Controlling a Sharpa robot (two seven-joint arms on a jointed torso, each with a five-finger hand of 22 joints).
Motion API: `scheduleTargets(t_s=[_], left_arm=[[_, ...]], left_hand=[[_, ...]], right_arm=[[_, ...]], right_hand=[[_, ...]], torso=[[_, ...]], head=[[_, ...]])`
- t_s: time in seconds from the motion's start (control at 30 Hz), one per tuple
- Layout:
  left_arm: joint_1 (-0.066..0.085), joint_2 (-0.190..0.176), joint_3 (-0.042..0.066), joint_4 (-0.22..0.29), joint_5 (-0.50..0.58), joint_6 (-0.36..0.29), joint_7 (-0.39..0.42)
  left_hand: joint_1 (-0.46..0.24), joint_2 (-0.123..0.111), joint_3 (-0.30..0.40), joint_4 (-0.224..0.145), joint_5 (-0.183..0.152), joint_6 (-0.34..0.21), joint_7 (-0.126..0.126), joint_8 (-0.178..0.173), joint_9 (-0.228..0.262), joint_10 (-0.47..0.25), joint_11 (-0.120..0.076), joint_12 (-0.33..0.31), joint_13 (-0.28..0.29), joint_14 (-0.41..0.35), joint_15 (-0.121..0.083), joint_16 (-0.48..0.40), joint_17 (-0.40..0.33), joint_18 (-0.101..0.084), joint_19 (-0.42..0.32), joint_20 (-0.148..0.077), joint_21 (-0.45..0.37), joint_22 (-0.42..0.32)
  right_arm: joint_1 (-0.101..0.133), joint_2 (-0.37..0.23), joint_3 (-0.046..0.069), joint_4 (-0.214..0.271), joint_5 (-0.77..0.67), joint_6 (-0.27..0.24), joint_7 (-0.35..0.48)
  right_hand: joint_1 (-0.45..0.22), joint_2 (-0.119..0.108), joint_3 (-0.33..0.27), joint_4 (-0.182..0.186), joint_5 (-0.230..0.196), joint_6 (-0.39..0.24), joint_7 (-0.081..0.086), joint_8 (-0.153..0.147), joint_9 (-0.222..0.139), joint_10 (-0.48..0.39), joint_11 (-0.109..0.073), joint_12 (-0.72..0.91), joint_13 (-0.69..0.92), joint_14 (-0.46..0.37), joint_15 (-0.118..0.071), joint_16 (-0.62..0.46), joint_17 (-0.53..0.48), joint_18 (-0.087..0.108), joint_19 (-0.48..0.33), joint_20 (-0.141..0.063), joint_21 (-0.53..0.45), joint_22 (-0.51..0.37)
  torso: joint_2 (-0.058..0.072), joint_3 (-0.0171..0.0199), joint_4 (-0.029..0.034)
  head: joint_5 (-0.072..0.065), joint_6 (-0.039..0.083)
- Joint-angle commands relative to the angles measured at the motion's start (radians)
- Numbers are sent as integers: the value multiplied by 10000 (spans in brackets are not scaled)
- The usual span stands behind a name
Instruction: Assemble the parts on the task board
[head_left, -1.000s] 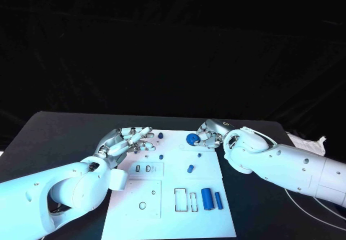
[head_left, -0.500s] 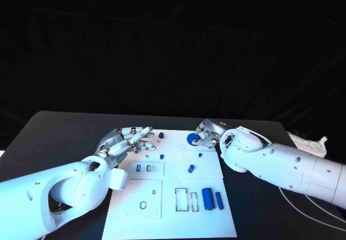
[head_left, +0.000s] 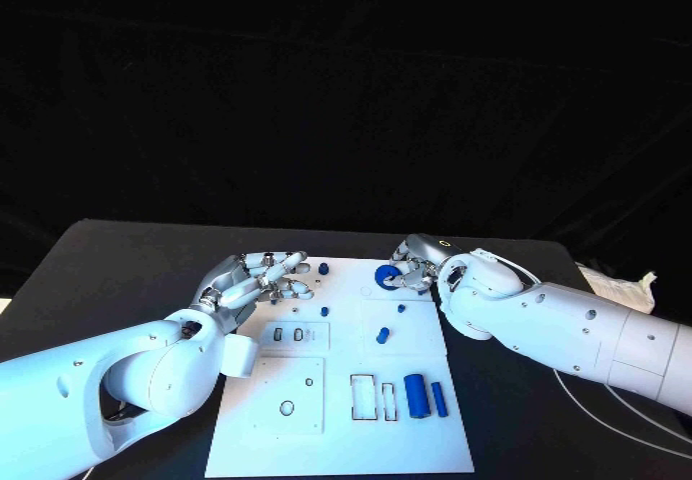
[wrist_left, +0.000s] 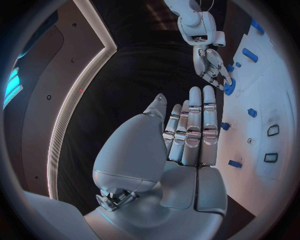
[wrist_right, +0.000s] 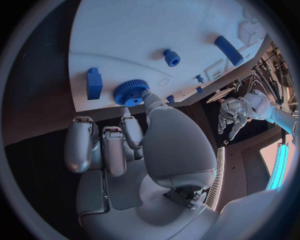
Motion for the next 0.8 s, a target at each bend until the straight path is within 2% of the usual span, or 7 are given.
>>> scheduleTargets(t_s=[0.03,0.3,0.57,0.67,0.8], left_arm=[[9,19,8,7,-7,145,53],[9,16,8,8,-7,156,45],[8,21,8,0,-7,167,39],[8,20,8,-3,-7,168,39],[8,20,8,-2,-7,174,43]], left_hand=[[75,-6,27,-64,-18,49,27,-49,-13,73,28,-38,-12,-58,18,-51,15,102,-35,-29,45,12],[91,-4,47,-82,-18,52,26,-55,-13,73,27,-40,-13,-58,16,-59,33,102,-37,-31,49,15],[101,2,62,-92,-17,55,26,-59,-13,74,26,-42,-14,-58,15,-64,44,102,-37,-33,52,17],[101,2,62,-92,-17,55,26,-59,-13,74,26,-42,-14,-58,15,-64,44,102,-37,-33,52,17],[110,8,79,-102,-17,58,24,-63,-13,74,26,-43,-15,-59,13,-70,56,102,-38,-34,56,19]], right_arm=[[6,18,3,-34,-155,303,-82],[10,59,3,-98,-291,575,-90],[3,137,1,-146,-650,946,-140],[-3,156,0,-135,-775,772,-108],[-13,181,0,-64,-1111,-74,-38]], right_hand=[[4,65,17,63,-4,-14,34,44,18,19,9,54,41,876,90,69,1725,-105,-29,66,39,11],[197,143,56,-7,31,122,6,121,47,83,-17,184,205,879,75,86,1756,-112,-20,60,78,72],[530,340,227,-232,-55,543,-89,323,144,377,-100,695,734,884,8,103,1790,-124,2,11,136,165],[707,470,378,-359,-167,778,-159,426,205,442,-162,799,852,889,-41,118,1820,-130,16,-26,160,211],[1017,698,705,-576,-323,1022,-262,518,276,496,-256,874,953,891,-121,121,1828,-139,37,-92,192,268]], torso=[[-5,-1,6],[-1,-1,-7],[3,2,7],[0,3,-1],[0,6,-5]], head=[[-4,-26],[9,-41],[8,-94],[22,-98],[12,-96]])
